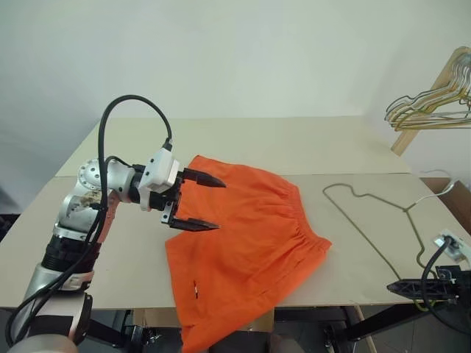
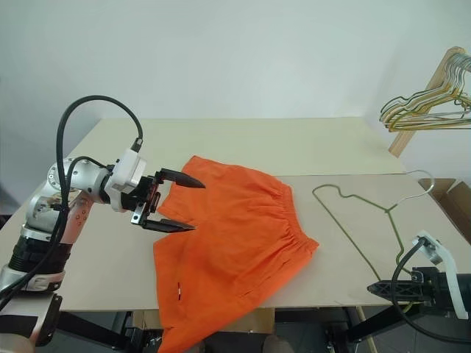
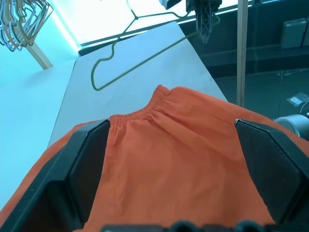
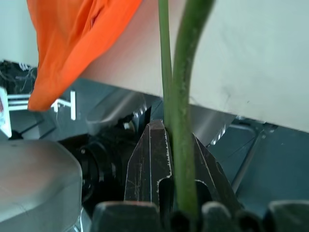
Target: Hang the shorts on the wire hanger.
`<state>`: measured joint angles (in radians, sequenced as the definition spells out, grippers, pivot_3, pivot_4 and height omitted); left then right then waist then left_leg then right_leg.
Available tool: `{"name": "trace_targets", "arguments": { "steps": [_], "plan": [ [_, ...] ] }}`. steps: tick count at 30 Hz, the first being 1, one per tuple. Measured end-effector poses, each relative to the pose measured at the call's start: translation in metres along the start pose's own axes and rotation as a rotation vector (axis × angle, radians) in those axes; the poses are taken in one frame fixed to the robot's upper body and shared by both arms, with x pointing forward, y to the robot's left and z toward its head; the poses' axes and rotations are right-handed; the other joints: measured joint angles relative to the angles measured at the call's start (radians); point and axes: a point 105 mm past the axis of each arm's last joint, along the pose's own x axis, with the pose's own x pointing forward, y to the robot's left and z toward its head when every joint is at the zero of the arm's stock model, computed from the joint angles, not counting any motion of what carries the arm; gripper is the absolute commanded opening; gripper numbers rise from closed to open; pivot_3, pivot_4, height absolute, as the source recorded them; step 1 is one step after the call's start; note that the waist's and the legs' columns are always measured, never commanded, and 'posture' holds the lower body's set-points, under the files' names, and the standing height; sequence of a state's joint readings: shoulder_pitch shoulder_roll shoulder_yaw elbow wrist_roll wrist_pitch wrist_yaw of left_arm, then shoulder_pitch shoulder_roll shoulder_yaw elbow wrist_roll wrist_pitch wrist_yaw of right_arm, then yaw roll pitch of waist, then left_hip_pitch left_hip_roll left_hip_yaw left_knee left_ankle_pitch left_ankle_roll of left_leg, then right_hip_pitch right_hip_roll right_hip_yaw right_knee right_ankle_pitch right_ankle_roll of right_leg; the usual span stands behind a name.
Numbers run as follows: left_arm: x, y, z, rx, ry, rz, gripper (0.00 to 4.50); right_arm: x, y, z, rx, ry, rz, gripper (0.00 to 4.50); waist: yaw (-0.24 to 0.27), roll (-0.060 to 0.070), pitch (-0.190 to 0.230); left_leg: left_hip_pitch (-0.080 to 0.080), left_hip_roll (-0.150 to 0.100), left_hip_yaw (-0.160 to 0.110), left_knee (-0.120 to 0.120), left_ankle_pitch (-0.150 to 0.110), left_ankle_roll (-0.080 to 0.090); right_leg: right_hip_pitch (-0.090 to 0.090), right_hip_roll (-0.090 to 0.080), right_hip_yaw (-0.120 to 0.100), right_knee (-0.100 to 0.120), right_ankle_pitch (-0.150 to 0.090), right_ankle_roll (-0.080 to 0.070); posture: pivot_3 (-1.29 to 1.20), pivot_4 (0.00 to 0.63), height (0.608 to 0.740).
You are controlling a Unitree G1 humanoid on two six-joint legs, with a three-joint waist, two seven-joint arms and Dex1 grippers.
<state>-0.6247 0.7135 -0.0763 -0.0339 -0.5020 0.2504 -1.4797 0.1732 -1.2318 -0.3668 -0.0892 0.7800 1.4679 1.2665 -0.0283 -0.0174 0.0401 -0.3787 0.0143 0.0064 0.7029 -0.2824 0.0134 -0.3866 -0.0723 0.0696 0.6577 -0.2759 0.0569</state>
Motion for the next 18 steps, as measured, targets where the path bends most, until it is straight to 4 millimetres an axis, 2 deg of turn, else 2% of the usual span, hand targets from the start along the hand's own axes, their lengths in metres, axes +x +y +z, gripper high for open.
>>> {"name": "trace_targets", "arguments": {
  "steps": [5,18],
  "plan": [
    [0.002,0.001,0.003,-0.009,-0.008,0.012,4.49,0.014,-0.008,-0.003,0.020,0.056,0.015,0.00,0.004,0.000,0.000,0.000,0.000,-0.001,0.000,0.000,0.000,0.000,0.000,0.000,0.000,0.000,0.000,0.01,0.003,0.740],
    [-0.003,-0.004,0.005,-0.012,0.035,0.043,4.49,0.020,-0.016,0.005,0.033,0.077,0.026,0.00,0.019,0.000,0.000,0.000,0.000,-0.001,0.000,0.000,0.000,0.000,-0.001,0.000,-0.001,0.000,0.000,0.05,0.000,0.740]
  ]
}}
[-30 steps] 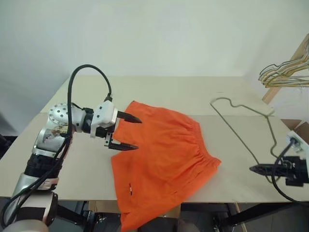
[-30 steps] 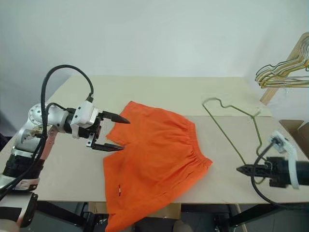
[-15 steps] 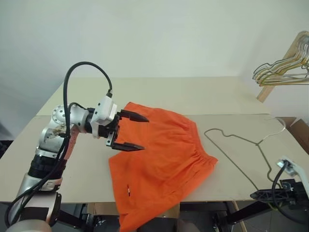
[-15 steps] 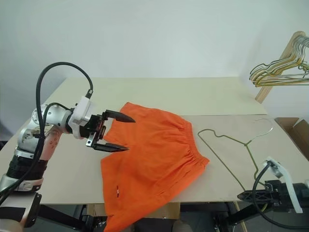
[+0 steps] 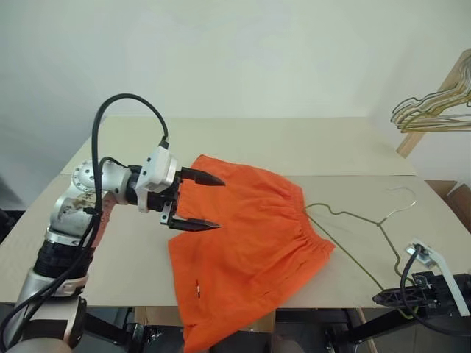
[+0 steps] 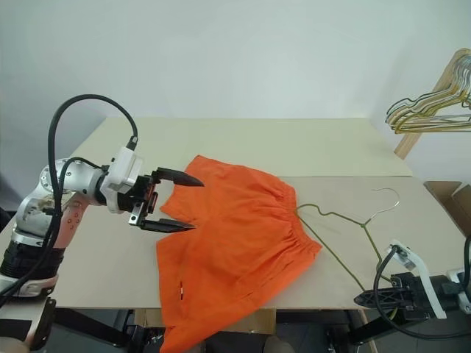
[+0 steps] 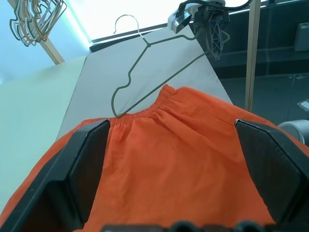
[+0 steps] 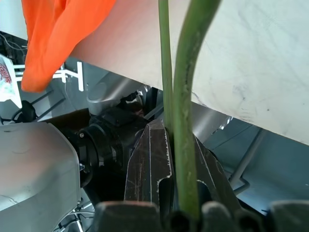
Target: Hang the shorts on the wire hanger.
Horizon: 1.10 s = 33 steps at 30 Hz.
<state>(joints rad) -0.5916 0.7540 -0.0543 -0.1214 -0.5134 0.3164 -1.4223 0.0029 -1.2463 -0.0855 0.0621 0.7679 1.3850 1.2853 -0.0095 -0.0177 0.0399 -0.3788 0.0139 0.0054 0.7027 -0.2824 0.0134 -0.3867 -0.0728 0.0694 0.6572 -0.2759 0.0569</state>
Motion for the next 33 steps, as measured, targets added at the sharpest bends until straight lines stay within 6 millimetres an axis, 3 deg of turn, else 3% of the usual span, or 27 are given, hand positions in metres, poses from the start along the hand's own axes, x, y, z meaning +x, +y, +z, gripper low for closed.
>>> {"name": "trace_targets", "arguments": {
  "steps": [8,19,33],
  "plan": [
    [-0.003,0.001,0.000,-0.009,0.006,0.016,4.49,-0.015,-0.006,0.006,0.023,-0.050,-0.021,0.00,0.006,0.000,0.000,0.000,0.000,0.000,0.000,0.000,0.000,0.000,0.000,0.000,0.000,0.000,0.000,0.04,0.000,0.740],
    [-0.003,0.002,0.001,-0.008,0.007,0.018,4.49,0.000,-0.004,0.002,0.003,0.034,-0.012,0.00,0.013,0.000,0.000,0.000,0.000,0.000,0.000,0.000,0.000,0.000,0.000,0.000,0.000,0.000,0.000,0.07,0.000,0.740],
    [-0.006,-0.001,0.002,-0.005,0.024,0.039,4.49,-0.012,-0.006,0.002,0.007,0.036,-0.014,0.00,0.026,0.000,0.000,0.000,0.000,0.001,0.000,0.000,0.000,0.000,0.000,0.000,-0.001,0.000,0.000,0.08,0.002,0.740]
  ]
}}
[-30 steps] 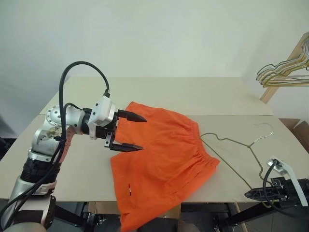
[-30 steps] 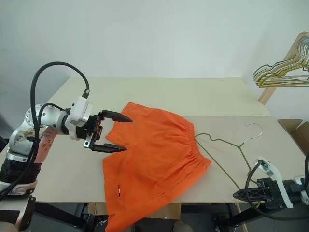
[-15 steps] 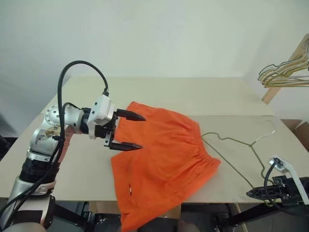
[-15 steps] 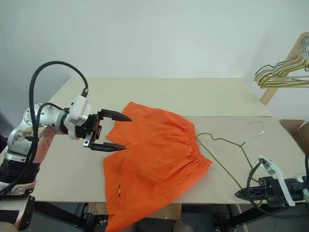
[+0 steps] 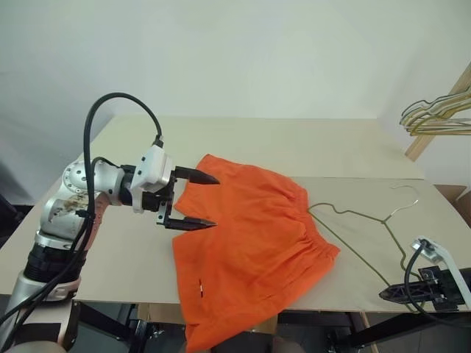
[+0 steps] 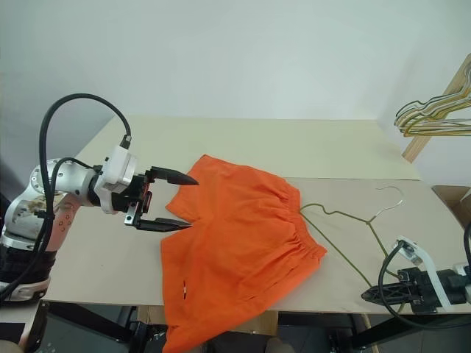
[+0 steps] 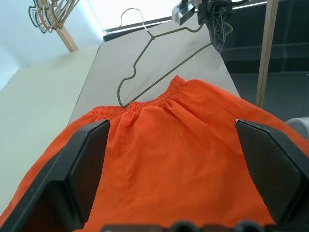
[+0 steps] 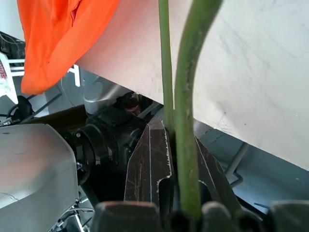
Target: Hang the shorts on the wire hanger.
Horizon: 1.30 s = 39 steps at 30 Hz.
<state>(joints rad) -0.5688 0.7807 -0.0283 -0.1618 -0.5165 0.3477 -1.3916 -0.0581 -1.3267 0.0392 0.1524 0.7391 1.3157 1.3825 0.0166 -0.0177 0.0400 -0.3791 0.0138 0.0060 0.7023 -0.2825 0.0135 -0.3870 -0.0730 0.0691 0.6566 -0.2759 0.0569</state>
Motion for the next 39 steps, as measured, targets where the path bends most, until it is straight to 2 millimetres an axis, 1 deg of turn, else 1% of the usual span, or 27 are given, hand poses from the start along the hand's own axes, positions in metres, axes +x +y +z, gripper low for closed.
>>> {"name": "trace_targets", "arguments": {
  "steps": [5,11,17,21,27,30,35,37,39],
  "plan": [
    [-0.001,0.000,0.000,-0.001,-0.001,0.010,4.49,0.000,-0.001,-0.009,0.021,0.038,0.002,0.00,0.000,0.000,0.000,0.000,0.000,0.000,0.000,0.000,0.000,0.000,0.000,0.000,0.000,0.000,0.000,0.09,0.000,0.740],
    [0.000,-0.004,-0.002,-0.004,0.000,0.004,4.49,-0.007,-0.002,-0.012,0.019,0.045,-0.012,0.00,0.000,0.000,0.000,0.000,0.000,0.000,0.000,0.000,0.000,0.000,0.000,0.000,0.000,0.000,0.000,0.09,0.001,0.740],
    [0.000,-0.004,-0.002,-0.005,0.000,0.007,4.49,-0.006,0.002,-0.013,-0.001,0.064,0.016,0.00,0.000,0.000,0.000,0.000,0.000,0.000,0.000,0.000,0.000,0.000,0.000,0.000,0.000,0.000,0.000,0.10,0.000,0.740],
    [0.000,-0.005,-0.004,-0.012,0.001,0.011,4.49,-0.005,0.005,-0.007,-0.027,0.065,0.022,0.00,0.000,0.000,0.000,0.000,0.000,-0.001,0.000,0.000,0.000,0.000,0.000,0.000,0.000,0.000,0.000,0.11,0.000,0.740],
    [0.000,-0.008,-0.007,-0.018,0.008,0.019,4.49,-0.003,0.005,-0.005,-0.039,0.087,0.016,0.00,0.006,0.000,0.000,0.000,0.000,-0.001,0.000,0.000,0.000,0.000,0.000,0.000,0.000,0.000,0.000,0.12,0.000,0.740],
    [-0.004,-0.008,-0.006,-0.014,0.013,0.032,4.49,-0.003,0.002,0.001,-0.042,0.073,0.008,0.00,0.009,0.000,0.000,0.000,0.000,0.000,0.000,0.000,0.000,0.000,0.000,0.000,0.000,0.000,0.000,0.13,0.000,0.740],
    [-0.004,-0.010,-0.004,-0.005,0.015,0.028,4.49,0.009,-0.008,0.009,-0.019,0.045,0.020,0.00,0.015,0.000,0.000,0.000,0.000,0.000,0.000,0.000,0.000,0.000,0.000,0.000,0.000,0.000,0.000,0.15,0.000,0.740],
    [-0.005,-0.010,-0.004,-0.005,0.025,0.029,4.49,0.008,-0.013,0.012,-0.009,0.031,0.007,0.00,0.023,0.000,0.000,0.000,0.000,0.000,0.000,0.000,0.000,-0.001,0.000,0.000,0.000,0.000,0.000,0.15,0.001,0.740],
    [-0.008,-0.009,-0.004,-0.002,0.034,0.035,4.49,0.005,-0.013,0.011,-0.015,0.034,0.007,0.00,0.027,0.000,0.000,0.000,0.000,0.000,-0.001,0.000,0.000,-0.001,0.000,0.000,0.000,0.000,0.000,0.15,0.001,0.740]
  ]
}}
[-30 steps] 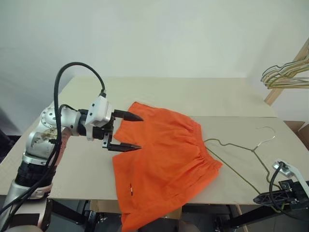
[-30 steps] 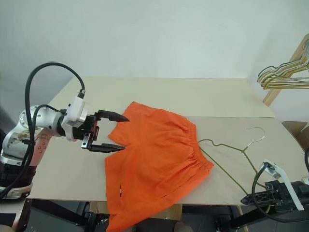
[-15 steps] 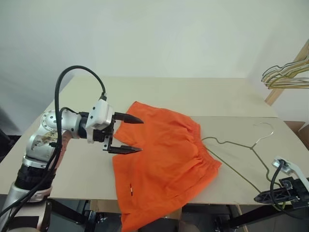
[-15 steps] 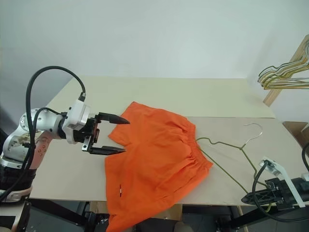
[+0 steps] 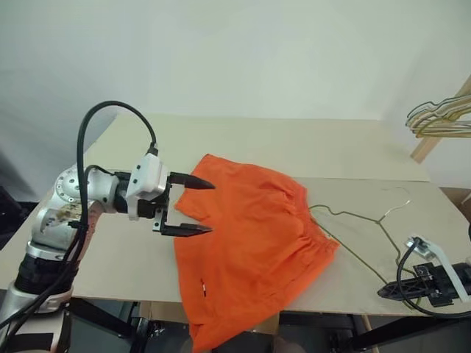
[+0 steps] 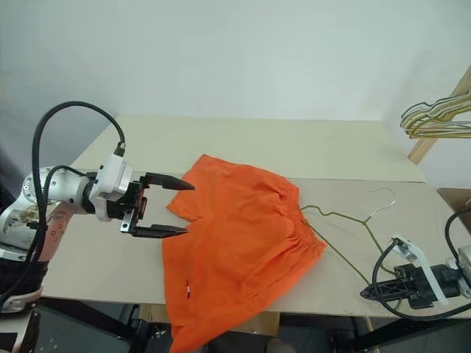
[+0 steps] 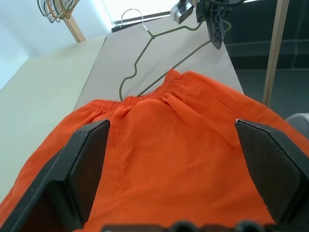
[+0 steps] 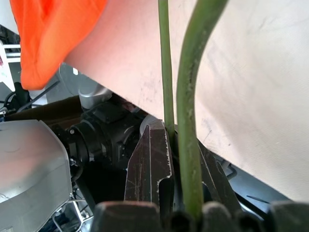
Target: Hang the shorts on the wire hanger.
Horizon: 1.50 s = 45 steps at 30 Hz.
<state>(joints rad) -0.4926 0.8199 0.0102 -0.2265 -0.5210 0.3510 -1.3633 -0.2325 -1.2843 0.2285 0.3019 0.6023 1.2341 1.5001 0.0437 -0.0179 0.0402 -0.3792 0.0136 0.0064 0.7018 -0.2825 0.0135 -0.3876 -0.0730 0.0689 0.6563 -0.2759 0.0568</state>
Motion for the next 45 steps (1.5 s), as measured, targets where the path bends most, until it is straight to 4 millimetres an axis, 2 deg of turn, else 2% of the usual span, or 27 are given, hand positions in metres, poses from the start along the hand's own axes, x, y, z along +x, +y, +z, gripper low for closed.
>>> {"name": "trace_targets", "arguments": {
  "steps": [11,16,20,29,38,45],
  "plan": [
    [-0.002,0.000,0.002,0.001,-0.007,0.004,4.49,0.006,0.008,-0.011,-0.019,0.069,0.043,0.00,0.016,0.000,0.000,0.000,0.000,0.000,0.000,0.000,0.000,0.000,0.000,0.000,0.000,0.000,0.000,0.16,0.000,0.740],
    [-0.002,-0.001,0.002,-0.001,-0.006,0.003,4.49,0.019,0.007,0.005,-0.023,0.017,0.090,0.00,0.016,0.000,0.000,0.000,0.000,0.001,0.000,0.000,0.000,0.000,0.001,0.000,0.000,0.000,0.000,0.17,0.003,0.740],
    [-0.003,-0.003,0.000,-0.008,-0.001,0.004,4.49,0.022,0.005,0.022,-0.003,-0.053,0.106,0.00,0.022,0.000,0.000,0.000,0.000,0.000,0.000,0.000,0.000,0.000,0.001,0.000,0.000,0.000,0.000,0.17,0.005,0.740],
    [-0.006,-0.002,-0.001,-0.005,0.021,0.010,4.49,0.042,0.008,0.023,-0.011,-0.003,0.151,0.00,0.033,0.000,0.000,-0.001,0.000,0.000,0.000,0.000,0.000,0.000,0.001,-0.001,0.000,0.000,0.000,0.21,0.000,0.740],
    [-0.007,-0.004,0.000,-0.006,0.028,0.021,4.49,0.063,0.006,0.050,0.025,-0.083,0.176,0.00,0.036,0.000,0.000,-0.001,0.000,0.000,0.000,0.000,0.000,0.000,0.001,-0.001,0.000,0.000,-0.001,0.23,0.000,0.740],
    [-0.011,-0.006,-0.002,-0.020,0.048,0.036,4.49,0.069,0.010,0.051,0.027,-0.078,0.218,0.00,0.054,0.000,0.000,0.000,0.000,0.000,0.000,0.000,0.000,0.000,0.002,-0.001,0.001,0.000,-0.001,0.24,0.000,0.740]
  ]
}}
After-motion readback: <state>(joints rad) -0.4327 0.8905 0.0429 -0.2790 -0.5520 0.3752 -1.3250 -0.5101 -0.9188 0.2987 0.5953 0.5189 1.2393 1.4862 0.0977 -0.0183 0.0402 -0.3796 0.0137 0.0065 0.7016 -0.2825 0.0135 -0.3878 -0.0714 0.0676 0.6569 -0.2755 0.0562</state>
